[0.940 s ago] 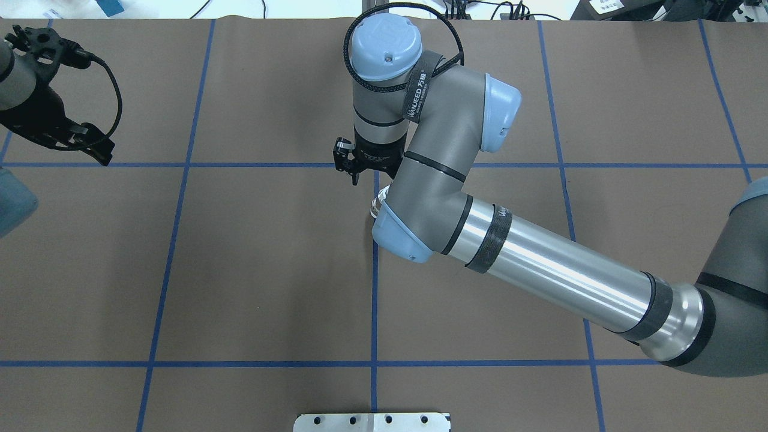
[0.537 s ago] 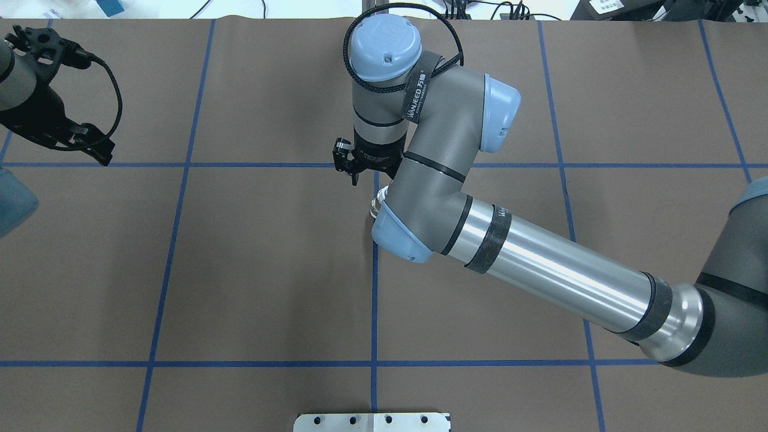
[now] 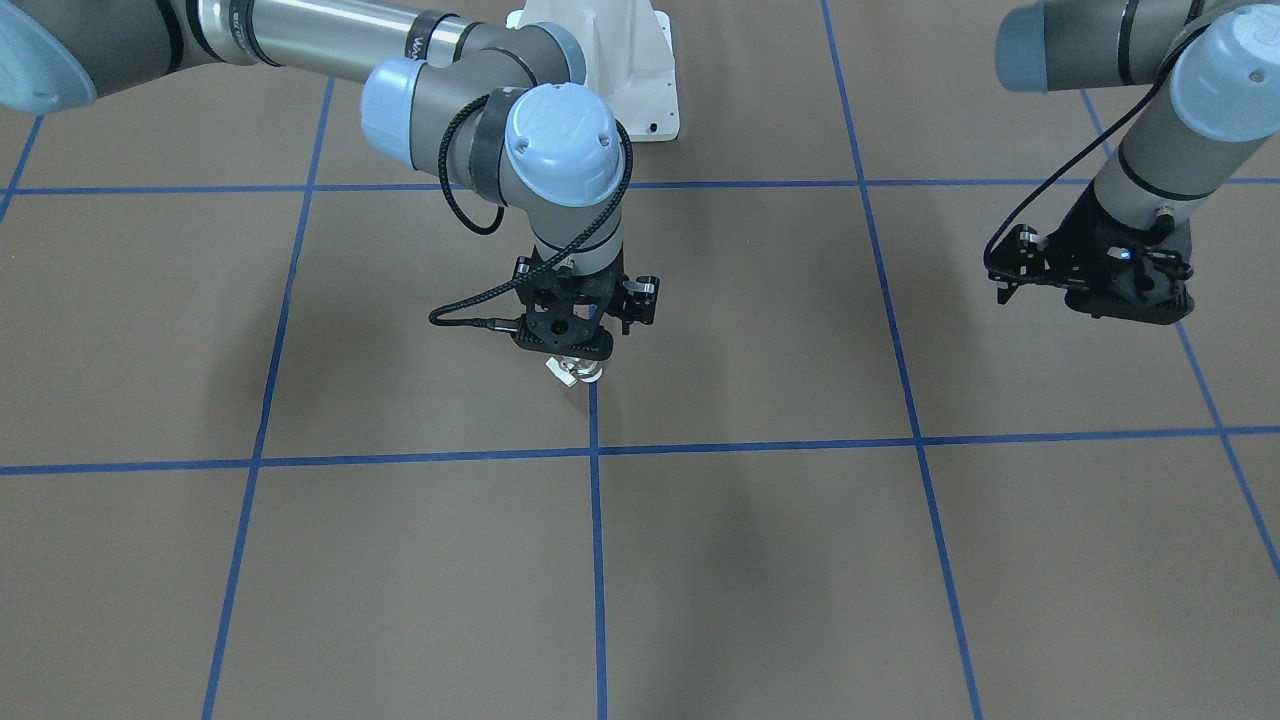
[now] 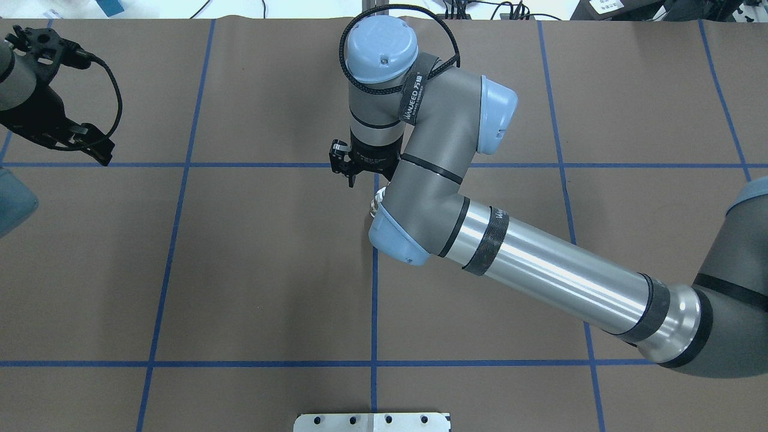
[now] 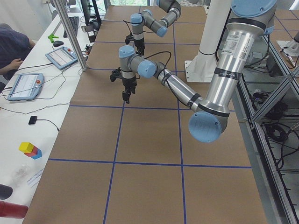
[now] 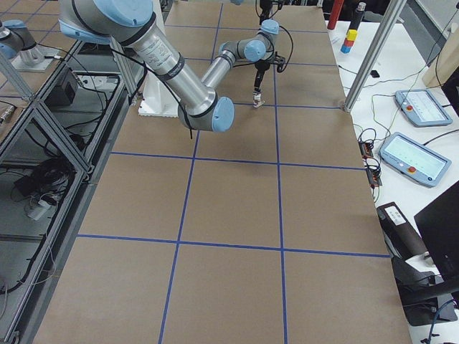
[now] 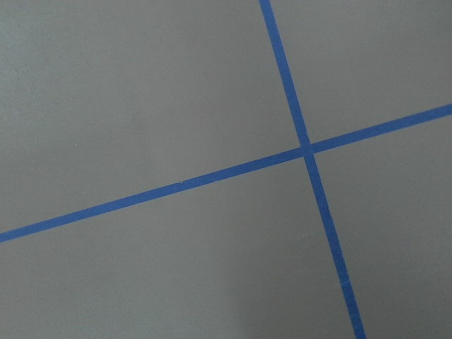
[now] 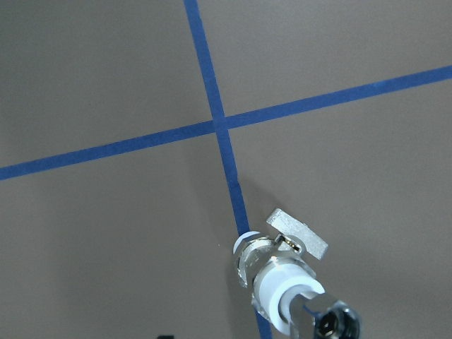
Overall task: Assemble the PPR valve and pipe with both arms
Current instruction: 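Twist the fitting with the right gripper to thread it into the valve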
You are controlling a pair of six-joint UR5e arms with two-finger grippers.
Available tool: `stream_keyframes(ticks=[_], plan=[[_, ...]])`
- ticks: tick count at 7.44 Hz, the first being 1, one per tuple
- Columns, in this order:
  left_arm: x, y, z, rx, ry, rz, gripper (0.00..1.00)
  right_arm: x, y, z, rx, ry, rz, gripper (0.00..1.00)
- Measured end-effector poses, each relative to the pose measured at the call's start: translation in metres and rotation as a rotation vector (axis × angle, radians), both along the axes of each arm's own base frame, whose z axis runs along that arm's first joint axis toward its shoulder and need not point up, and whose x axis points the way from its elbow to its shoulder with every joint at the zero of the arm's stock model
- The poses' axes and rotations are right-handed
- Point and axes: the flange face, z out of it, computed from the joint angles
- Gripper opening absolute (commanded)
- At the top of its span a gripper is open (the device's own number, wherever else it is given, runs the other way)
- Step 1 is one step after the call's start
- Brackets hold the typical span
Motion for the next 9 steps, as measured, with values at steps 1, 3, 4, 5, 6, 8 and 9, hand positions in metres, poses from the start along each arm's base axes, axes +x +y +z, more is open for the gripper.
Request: stream_keyframes(ticks=[1, 3, 4, 5, 6, 8, 9], plan=[[-0.0001, -0.0001, 0.0, 0.0, 0.0, 0.0, 1.0, -0.0005, 0.0005, -0.0011, 0.004, -0.006, -0.001, 0.0], [-0.0005, -0.0002, 0.0, 0.0, 0.0, -0.001, 1.0, -0.0017, 0.0016, -0.0036, 0.022, -0.031, -0.001, 0.0], [-0.0005, -0.0002, 0.0, 0.0, 0.0, -0.001, 1.0, -0.0027, 0.0023, -0.0055, 0.027, -0.038, -0.003, 0.0], [-0.0005, -0.0002, 0.0, 0.0, 0.0, -0.001, 1.0, -0.0028, 0.0025, -0.0058, 0.029, -0.04, -0.003, 0.0], [-0.0003, -0.0003, 0.0002, 0.0, 0.0, -0.001, 1.0, -0.0027, 0.0026, -0.0055, 0.029, -0.041, -0.003, 0.0], [-0.0002, -0.0005, 0.0008, -0.001, -0.001, -0.001, 1.0, -0.0023, 0.0042, -0.0064, 0.033, -0.049, -0.006, 0.0], [-0.0003, -0.0006, 0.0011, -0.002, -0.001, -0.001, 1.0, -0.0014, 0.0056, -0.0077, 0.038, -0.056, -0.007, 0.0]])
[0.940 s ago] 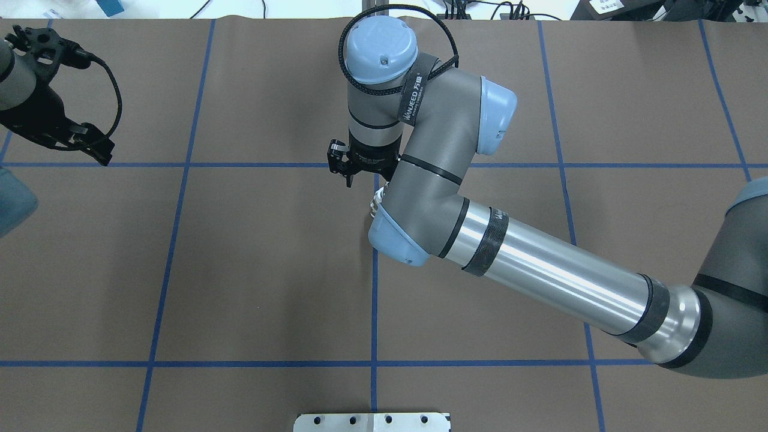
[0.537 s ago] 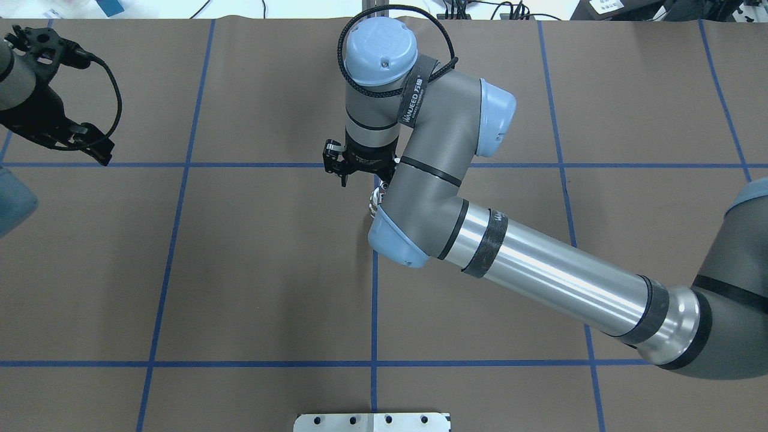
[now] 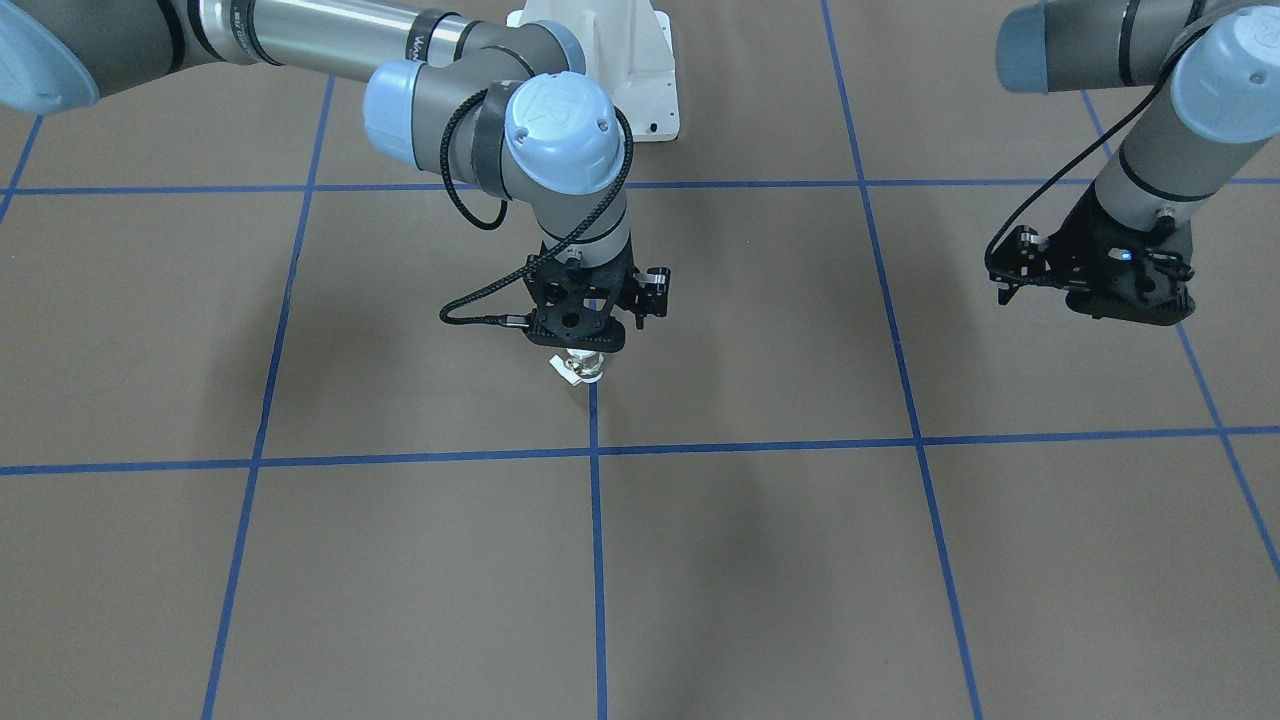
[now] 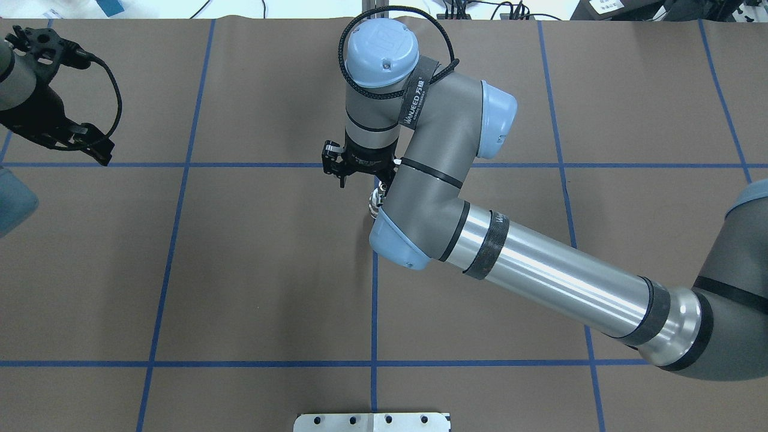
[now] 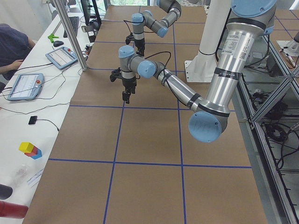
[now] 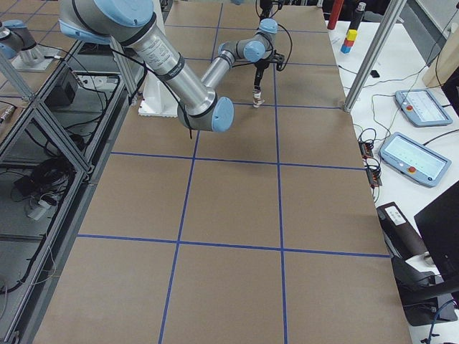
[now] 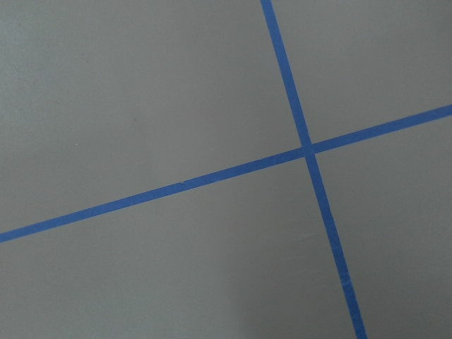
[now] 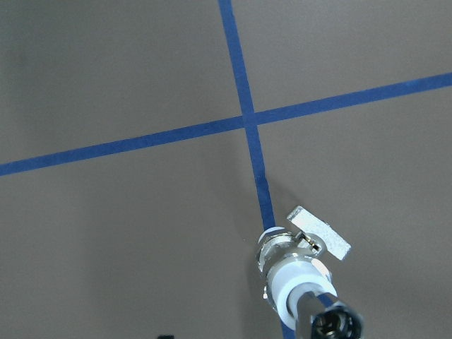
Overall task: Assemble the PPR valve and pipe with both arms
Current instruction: 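Twist the fitting with the right gripper to thread it into the valve, then open the right gripper and lift it off the fitting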
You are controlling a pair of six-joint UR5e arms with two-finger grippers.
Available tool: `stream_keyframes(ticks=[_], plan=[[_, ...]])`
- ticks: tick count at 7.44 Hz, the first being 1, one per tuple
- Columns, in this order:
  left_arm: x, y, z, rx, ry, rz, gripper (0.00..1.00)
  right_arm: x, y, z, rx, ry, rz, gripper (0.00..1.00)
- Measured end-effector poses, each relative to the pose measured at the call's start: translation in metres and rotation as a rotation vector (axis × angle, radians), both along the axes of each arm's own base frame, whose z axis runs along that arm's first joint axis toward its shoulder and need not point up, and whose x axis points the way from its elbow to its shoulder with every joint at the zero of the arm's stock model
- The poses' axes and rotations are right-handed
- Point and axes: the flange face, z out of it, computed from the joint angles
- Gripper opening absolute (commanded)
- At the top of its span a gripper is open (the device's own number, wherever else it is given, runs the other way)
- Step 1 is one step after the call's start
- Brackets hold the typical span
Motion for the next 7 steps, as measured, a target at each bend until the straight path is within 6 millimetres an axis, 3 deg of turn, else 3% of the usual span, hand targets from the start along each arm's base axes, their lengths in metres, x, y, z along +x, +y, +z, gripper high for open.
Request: stream_keyframes(ticks=[5, 6, 7], plan=[[0.0, -0.001, 0.0, -0.001, 0.0, -0.001, 1.0, 0.011, 0.007, -0.018, 0.022, -0.04, -0.004, 0.0], [0.0, -0.001, 0.0, -0.001, 0.0, -0.001, 1.0, 0.014, 0.009, -0.022, 0.028, -0.05, -0.005, 0.92], [0.0, 0.0, -0.001, 0.0, 0.0, -0.001, 1.0, 0.022, 0.013, -0.032, 0.04, -0.07, -0.002, 0.99]])
